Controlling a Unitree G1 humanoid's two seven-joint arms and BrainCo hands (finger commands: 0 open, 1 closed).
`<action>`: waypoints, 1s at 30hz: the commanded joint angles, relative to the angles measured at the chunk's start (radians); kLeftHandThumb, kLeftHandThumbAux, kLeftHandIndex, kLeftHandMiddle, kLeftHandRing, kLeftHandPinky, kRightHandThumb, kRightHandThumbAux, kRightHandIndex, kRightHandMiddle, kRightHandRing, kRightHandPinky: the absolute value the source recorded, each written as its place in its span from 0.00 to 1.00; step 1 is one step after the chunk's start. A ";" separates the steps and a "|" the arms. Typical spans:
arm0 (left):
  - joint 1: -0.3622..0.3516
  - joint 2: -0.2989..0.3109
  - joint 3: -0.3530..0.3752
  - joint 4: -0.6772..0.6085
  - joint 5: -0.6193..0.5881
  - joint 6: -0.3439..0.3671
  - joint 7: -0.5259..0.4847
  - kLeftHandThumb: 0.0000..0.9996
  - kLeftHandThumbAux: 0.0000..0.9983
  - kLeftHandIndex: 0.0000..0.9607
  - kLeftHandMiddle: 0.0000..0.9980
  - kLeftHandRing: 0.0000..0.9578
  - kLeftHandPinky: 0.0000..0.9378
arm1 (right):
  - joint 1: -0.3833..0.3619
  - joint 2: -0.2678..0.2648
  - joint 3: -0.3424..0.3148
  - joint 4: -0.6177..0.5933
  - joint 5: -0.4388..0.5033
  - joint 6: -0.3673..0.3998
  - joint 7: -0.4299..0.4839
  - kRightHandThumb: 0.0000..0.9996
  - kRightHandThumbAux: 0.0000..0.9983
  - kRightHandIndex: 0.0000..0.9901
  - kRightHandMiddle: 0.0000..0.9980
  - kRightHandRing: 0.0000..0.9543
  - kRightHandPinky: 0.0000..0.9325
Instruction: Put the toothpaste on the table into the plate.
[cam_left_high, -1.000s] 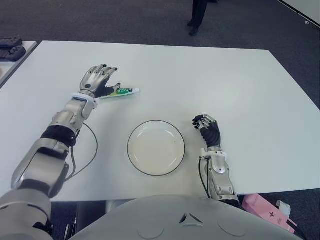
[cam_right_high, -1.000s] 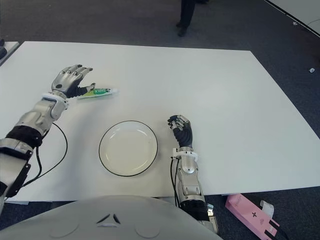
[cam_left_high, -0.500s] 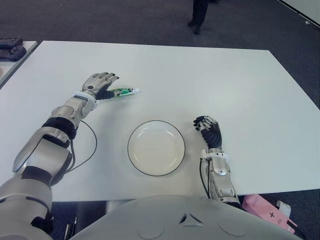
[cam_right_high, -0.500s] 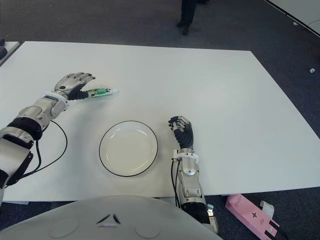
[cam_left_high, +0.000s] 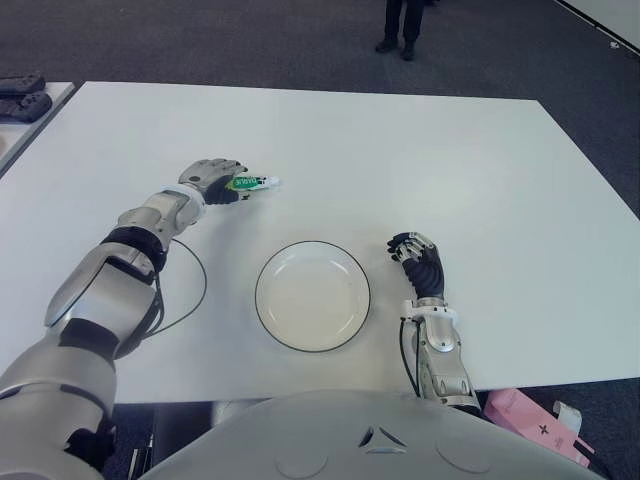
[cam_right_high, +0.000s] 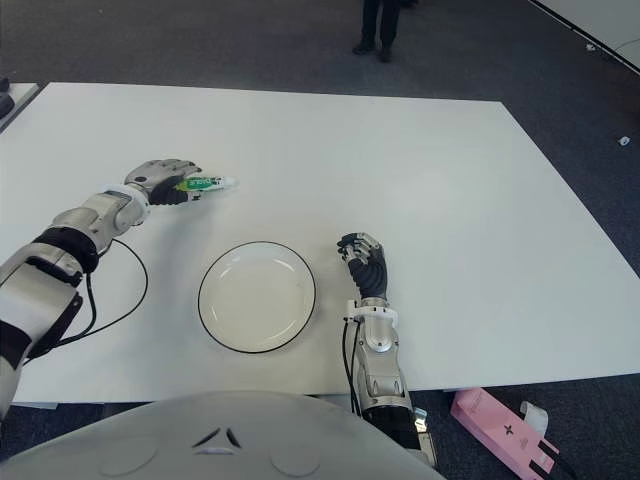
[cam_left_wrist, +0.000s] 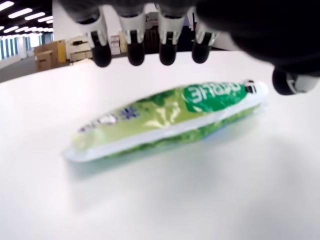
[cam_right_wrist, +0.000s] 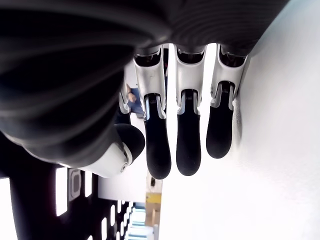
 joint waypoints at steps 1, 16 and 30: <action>-0.013 -0.023 -0.033 0.036 0.000 -0.009 -0.054 0.46 0.18 0.00 0.00 0.00 0.00 | 0.011 0.003 -0.001 0.001 -0.001 0.012 0.000 0.70 0.73 0.43 0.50 0.50 0.50; 0.034 -0.085 -0.086 0.102 -0.006 0.016 -0.080 0.47 0.19 0.00 0.00 0.00 0.00 | 0.030 0.009 0.000 -0.015 -0.009 0.008 -0.014 0.71 0.73 0.43 0.50 0.51 0.52; 0.090 -0.130 -0.067 0.123 -0.070 0.112 -0.055 0.48 0.25 0.00 0.00 0.00 0.01 | 0.040 0.001 0.001 -0.014 -0.005 0.000 -0.007 0.71 0.73 0.43 0.50 0.52 0.53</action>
